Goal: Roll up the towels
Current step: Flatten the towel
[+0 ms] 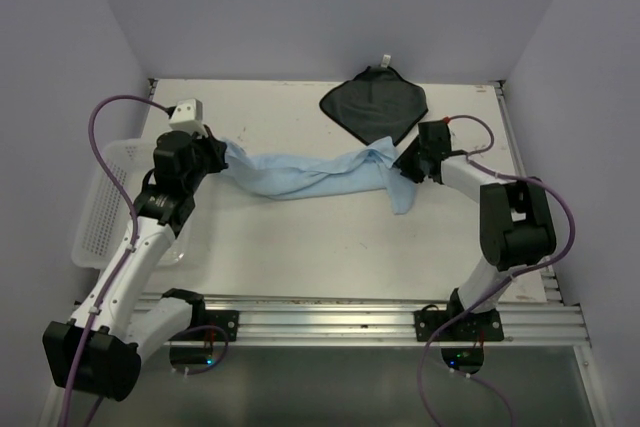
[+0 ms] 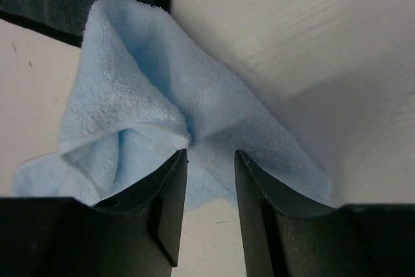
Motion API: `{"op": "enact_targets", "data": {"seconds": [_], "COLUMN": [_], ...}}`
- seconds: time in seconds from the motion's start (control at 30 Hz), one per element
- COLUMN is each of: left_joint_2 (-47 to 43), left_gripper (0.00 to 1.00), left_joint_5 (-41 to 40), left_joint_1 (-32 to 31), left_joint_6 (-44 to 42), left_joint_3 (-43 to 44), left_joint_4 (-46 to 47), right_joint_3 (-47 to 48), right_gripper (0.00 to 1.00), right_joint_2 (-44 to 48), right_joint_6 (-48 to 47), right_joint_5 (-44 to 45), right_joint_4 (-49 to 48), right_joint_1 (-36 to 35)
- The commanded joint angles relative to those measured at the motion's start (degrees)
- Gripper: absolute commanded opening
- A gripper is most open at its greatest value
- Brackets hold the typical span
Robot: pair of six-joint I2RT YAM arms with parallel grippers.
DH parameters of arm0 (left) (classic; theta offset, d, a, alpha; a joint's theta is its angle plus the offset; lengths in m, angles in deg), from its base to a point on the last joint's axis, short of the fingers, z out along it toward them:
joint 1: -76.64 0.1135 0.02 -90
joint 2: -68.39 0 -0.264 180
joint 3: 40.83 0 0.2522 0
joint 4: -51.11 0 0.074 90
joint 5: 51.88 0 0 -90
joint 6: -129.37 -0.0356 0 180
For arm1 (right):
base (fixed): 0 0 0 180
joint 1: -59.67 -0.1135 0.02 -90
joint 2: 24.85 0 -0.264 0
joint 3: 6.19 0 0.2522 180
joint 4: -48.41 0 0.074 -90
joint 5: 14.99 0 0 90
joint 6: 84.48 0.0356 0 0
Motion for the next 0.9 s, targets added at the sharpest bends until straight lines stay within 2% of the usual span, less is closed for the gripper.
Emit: {"op": "enact_targets", "data": {"seconds": [0.0,0.37,0.5,0.6,0.63,0.67,0.83,0.87], "left_joint_2": [-0.5,0.4,0.6,0.6,0.6,0.5,0.1,0.1], "left_gripper": [0.0,0.0,0.0,0.0,0.0,0.0,0.0,0.0], "left_joint_5": [1.9,3.2,3.3,3.2,3.3,3.4,3.6,3.3], "left_joint_1": [0.3,0.3,0.3,0.4,0.4,0.4,0.4,0.4], "left_joint_6": [-1.0,-1.1,-1.2,-1.3,-1.3,-1.3,-1.3,-1.3], "left_joint_3": [-0.1,0.4,0.5,0.5,0.5,0.6,0.6,0.6], "left_joint_4": [3.1,2.9,2.9,2.9,2.9,3.0,3.1,3.1], "right_joint_3": [3.6,8.8,9.6,11.1,12.5,13.4,20.6,21.7], "right_gripper": [0.39,0.36,0.24,0.11,0.03,0.0,0.0,0.0], "right_joint_2": [-1.7,-9.7,-9.2,-7.0,-6.4,-6.1,-2.1,-1.2], "right_joint_6": [-1.3,-2.8,-3.8,-5.6,-7.0,-7.9,-17.7,-19.7], "right_joint_5": [-2.4,-4.8,-4.2,-3.0,-2.3,-2.2,-1.5,1.1], "right_joint_4": [-3.7,-3.8,-3.1,-0.7,0.5,3.1,13.2,16.5], "right_joint_1": [0.2,0.2,0.2,0.2,0.1,0.1,-0.3,-0.6]}}
